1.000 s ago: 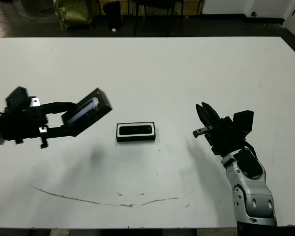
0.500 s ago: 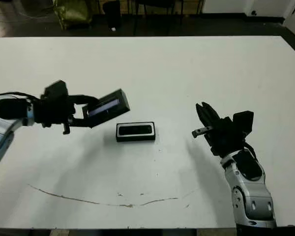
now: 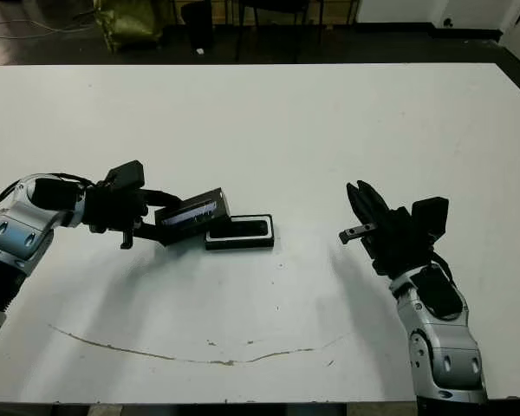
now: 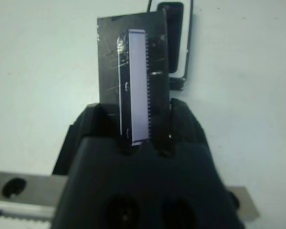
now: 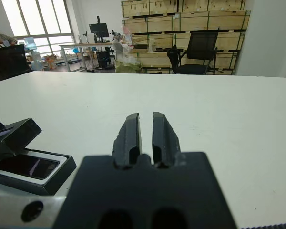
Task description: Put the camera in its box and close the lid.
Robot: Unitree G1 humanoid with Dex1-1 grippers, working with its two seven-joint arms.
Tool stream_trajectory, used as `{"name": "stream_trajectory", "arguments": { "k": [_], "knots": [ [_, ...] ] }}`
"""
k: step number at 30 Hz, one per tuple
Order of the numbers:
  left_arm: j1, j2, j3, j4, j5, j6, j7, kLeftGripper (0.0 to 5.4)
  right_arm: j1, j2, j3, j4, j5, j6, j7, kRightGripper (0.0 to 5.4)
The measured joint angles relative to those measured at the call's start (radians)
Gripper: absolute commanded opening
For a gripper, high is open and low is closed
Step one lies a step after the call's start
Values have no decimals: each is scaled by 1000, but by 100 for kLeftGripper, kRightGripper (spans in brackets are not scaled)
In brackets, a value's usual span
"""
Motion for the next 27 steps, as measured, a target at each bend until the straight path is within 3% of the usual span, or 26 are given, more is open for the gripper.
{"name": "stream_trajectory", "arguments": {
  "k": [27],
  "knots": [
    [0, -78, 4, -8, -25, 31, -51, 189, -1, 5, 1, 18, -8, -6, 0, 0]
  ]
}}
